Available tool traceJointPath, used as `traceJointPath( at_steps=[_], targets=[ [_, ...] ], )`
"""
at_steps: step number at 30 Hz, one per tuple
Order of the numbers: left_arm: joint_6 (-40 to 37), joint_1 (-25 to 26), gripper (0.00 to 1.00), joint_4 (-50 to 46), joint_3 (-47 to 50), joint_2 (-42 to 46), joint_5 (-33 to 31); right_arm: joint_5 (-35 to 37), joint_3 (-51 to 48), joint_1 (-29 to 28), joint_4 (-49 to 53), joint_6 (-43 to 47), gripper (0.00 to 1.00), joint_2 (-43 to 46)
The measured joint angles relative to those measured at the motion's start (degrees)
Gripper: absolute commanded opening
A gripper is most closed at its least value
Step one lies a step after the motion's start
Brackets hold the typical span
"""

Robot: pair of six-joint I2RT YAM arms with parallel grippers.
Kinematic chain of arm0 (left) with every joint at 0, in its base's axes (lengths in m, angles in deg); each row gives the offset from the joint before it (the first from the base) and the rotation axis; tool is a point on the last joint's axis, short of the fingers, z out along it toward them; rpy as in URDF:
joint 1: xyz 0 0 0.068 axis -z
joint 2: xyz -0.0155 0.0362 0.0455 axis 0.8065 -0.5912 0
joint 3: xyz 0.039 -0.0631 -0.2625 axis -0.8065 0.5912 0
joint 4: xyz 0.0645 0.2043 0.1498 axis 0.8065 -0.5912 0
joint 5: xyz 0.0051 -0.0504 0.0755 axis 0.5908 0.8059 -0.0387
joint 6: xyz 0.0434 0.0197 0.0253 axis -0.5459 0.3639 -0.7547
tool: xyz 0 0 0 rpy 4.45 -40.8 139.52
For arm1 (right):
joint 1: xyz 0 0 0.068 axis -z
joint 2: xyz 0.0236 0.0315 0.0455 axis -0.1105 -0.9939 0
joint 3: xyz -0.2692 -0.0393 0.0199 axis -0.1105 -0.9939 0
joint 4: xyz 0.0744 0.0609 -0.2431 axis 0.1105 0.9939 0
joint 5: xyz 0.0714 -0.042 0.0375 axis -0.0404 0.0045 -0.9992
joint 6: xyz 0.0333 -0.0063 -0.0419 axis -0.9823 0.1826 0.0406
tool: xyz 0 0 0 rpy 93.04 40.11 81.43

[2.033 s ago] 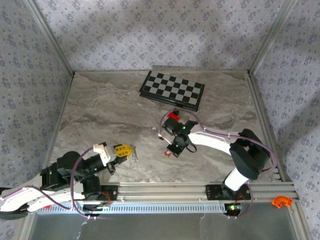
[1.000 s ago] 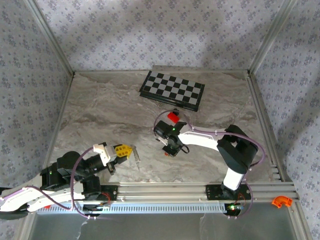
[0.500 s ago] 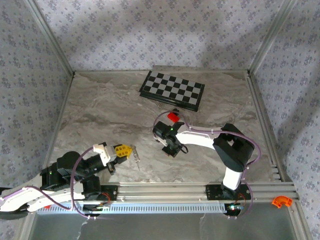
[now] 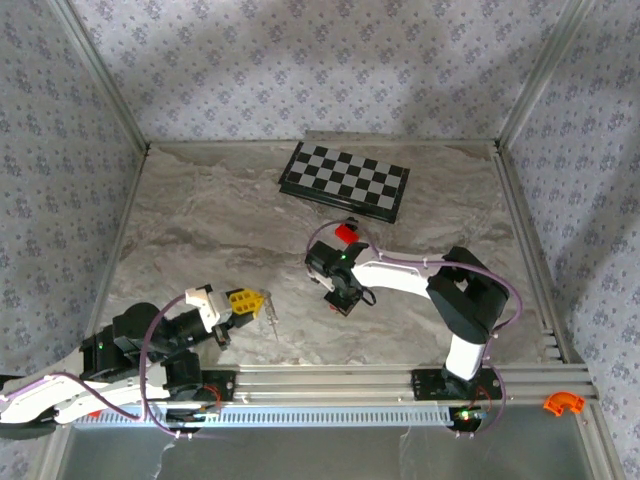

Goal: Put the keys on the keyring

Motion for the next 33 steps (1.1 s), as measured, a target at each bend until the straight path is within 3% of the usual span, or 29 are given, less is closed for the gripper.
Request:
traceJointPath(
  at_steps=[5,12,20,27,33],
  targets=[
    [0.0,0.0,0.0,0.0,0.0,0.0,0.0,-0.6,-0.9,0.7,-0.7,0.1,0.0,2.2],
    [0.0,0.0,0.0,0.0,0.0,0.0,0.0,-5.2,-6.2,1.5,-4.8,2.5,0.0,15.0],
    [0.0,0.0,0.0,0.1,0.0,-0.3,2.3,-18.8,-14.9,2.3,-16.6,5.2,0.0,31.6],
    [-0.5,0.0,0.0,0.4,-0.3,-3.9,6.8,-32.1,-21.6,2.6,-33.3,2.8,0.0,46.4],
    [-1.3,0.0,0.0,1.6,-0.5,-5.0,10.8,-40.1,-23.5,3.3,-47.2,-2.7,0.0,50.3]
  ],
)
